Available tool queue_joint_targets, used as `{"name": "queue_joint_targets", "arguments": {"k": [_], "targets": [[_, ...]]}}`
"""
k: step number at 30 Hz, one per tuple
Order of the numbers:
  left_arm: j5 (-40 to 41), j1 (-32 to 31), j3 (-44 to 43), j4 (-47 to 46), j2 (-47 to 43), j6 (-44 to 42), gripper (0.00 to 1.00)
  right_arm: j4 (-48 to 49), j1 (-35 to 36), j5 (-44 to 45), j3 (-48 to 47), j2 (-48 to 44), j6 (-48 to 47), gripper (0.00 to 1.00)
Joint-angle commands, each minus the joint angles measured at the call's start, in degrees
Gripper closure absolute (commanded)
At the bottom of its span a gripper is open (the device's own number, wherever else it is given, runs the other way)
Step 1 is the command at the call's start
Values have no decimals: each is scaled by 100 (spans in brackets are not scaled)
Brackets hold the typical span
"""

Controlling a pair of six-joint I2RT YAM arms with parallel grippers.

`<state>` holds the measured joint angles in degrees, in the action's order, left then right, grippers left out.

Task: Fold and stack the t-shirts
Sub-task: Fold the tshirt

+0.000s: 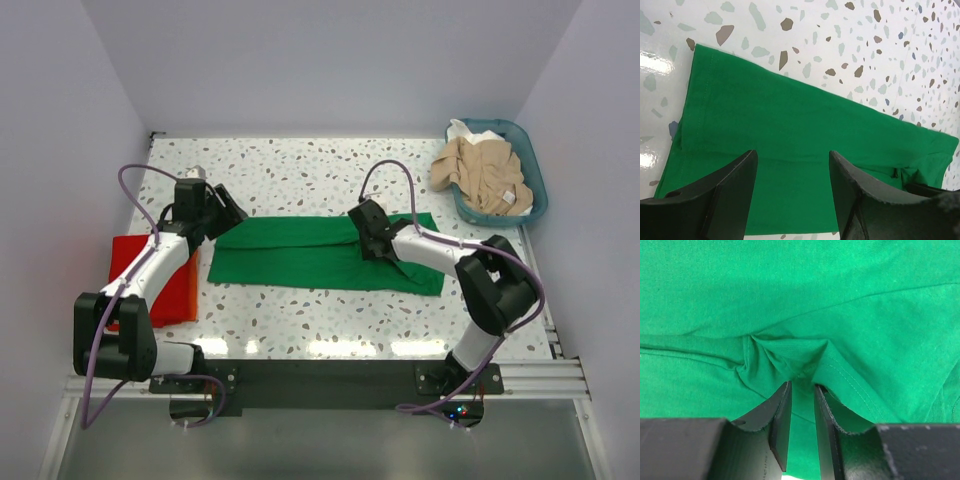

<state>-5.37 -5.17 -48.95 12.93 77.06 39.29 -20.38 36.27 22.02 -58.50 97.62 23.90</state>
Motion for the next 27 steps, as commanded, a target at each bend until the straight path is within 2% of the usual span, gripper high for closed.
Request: {"name": "queue_joint_targets", "arguments": {"k": [1, 11, 18, 27], "targets": [[-114, -19, 8, -203, -77, -158, 36, -62, 3, 250, -241, 169, -140, 71], [-96, -19, 34, -203, -68, -167, 36, -133, -6, 206, -320, 293, -114, 72], [-96, -19, 26, -194, -85, -167, 37, -291, 3, 101, -442, 117, 0, 94], [-96, -19, 26, -177, -77, -167, 37, -572, -6, -750, -618, -296, 185, 99]]}}
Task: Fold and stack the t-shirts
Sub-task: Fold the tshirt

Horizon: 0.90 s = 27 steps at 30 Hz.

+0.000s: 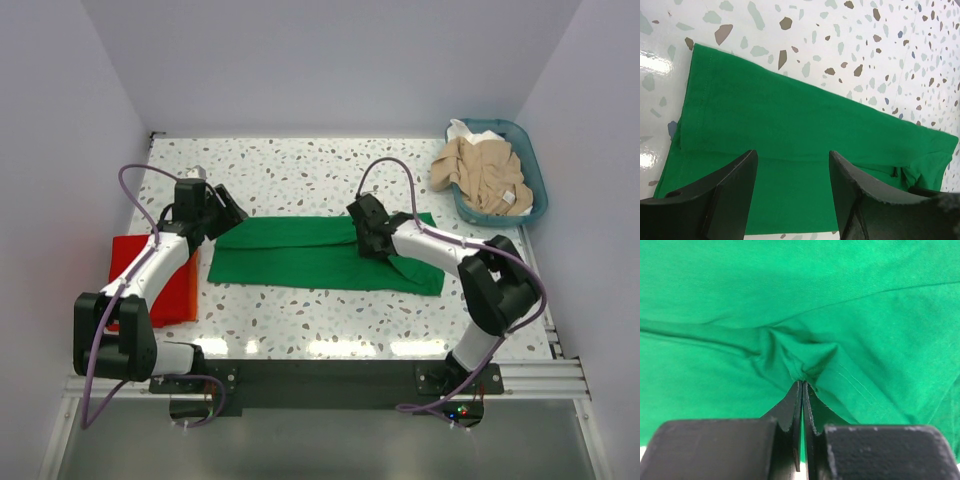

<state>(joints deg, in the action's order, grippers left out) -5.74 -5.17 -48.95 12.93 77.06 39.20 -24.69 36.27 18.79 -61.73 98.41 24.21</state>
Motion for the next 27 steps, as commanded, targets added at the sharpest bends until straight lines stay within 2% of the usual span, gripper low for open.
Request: {"name": "queue_joint_targets", "arguments": {"k": [1, 15, 18, 21, 22, 23, 26, 27], "targets": [[-59, -19, 26, -185, -77, -150, 37, -159, -6, -524, -304, -427, 172, 99], [-85, -19, 78, -185, -68, -132, 37, 121, -59, -1781, -234, -121, 682, 99], [-103, -19, 113, -220, -42, -114, 37, 192, -103, -1870, -234, -7, 770, 97], [-94, -19, 175, -256, 2, -88, 37, 262, -164, -1861, -138, -154, 849, 84], [-103, -19, 175, -264, 20, -79, 36, 289, -216, -1870, -85, -234, 892, 71], [-112, -19, 184, -299, 37, -71, 36, 315, -243, -1974, -32, -348, 910, 65], [-121, -106, 193, -370, 99, -18, 36, 289, -445, -1896, 275, -910, 1006, 51], [-86, -159, 193, -379, 116, 8, 36, 280, -515, -1809, 372, -1068, 1042, 49]]}}
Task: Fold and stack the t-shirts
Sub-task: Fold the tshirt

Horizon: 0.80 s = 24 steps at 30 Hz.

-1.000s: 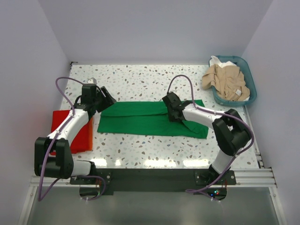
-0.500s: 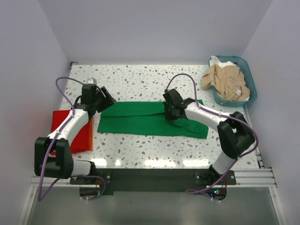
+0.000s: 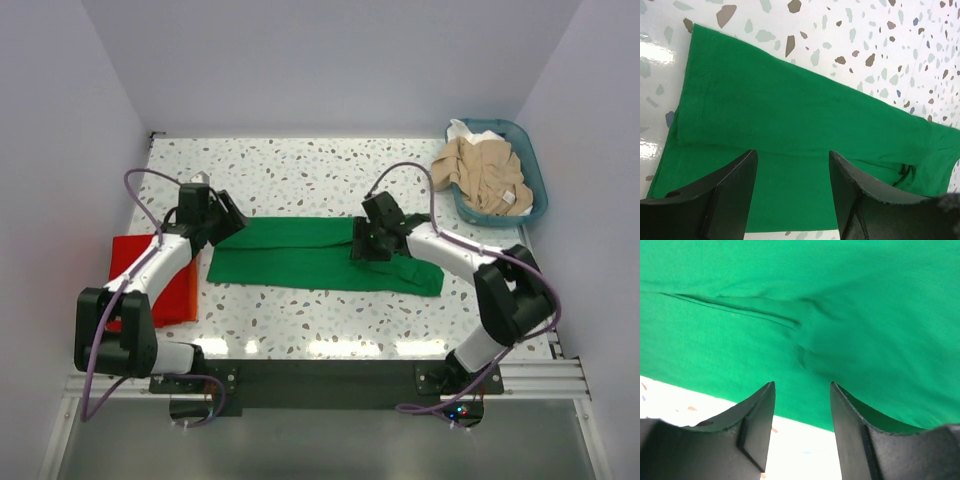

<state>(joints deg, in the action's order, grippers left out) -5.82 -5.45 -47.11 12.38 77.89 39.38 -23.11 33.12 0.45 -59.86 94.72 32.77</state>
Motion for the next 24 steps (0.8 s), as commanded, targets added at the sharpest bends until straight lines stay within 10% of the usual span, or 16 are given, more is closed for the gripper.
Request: {"name": "queue_joint_targets", "arguments": {"k": [1, 24], "targets": [[-42, -184, 9, -342, 77, 9, 36, 149, -384, 52, 280, -1048, 290, 48], [2427, -1090, -272, 747, 720, 992, 42, 808, -2091, -502, 1802, -1421, 520, 50]]}}
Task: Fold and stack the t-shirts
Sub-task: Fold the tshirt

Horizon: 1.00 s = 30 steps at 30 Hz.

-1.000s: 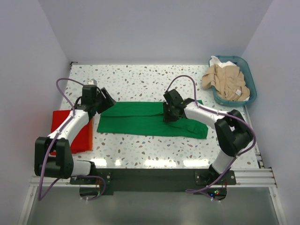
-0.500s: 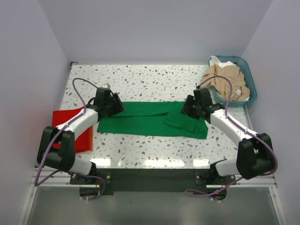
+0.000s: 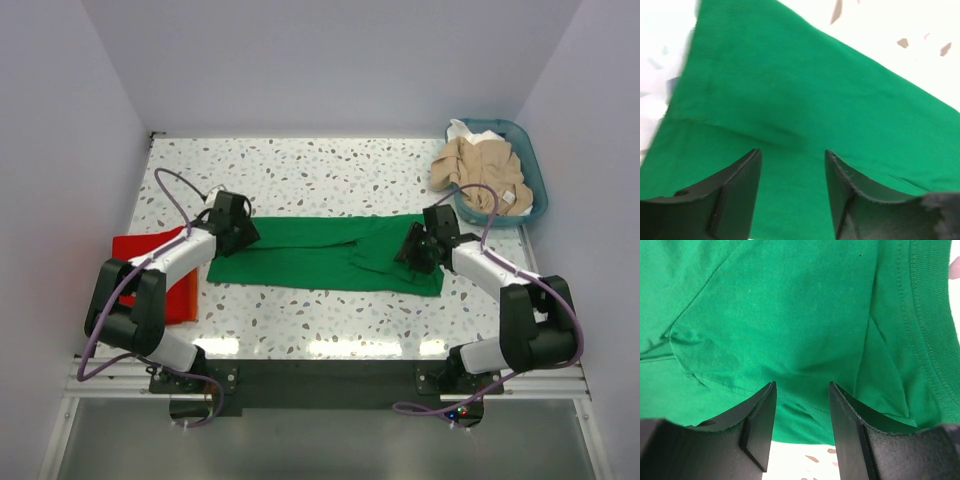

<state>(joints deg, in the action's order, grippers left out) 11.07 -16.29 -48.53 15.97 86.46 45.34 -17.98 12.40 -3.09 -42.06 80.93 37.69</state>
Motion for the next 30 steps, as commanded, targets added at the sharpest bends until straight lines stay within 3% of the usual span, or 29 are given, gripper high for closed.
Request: {"name": "queue_joint_targets", "arguments": {"k": [1, 8, 21, 27, 30], "targets": [[904, -5, -104, 424, -155, 449, 38, 304, -27, -156, 31, -50, 19, 50], [1152, 196, -165, 636, 3, 783, 35, 242, -124, -200, 49, -226, -60, 50], [1169, 460, -499, 715, 609, 906, 41, 146, -537, -534, 102, -490, -218, 50], [1134, 539, -508, 618, 732, 915, 54, 163, -897, -595, 181, -482, -254, 49], [1152, 575, -569, 574, 741, 871, 65, 259, -1055, -657, 137, -385, -210, 49]]}}
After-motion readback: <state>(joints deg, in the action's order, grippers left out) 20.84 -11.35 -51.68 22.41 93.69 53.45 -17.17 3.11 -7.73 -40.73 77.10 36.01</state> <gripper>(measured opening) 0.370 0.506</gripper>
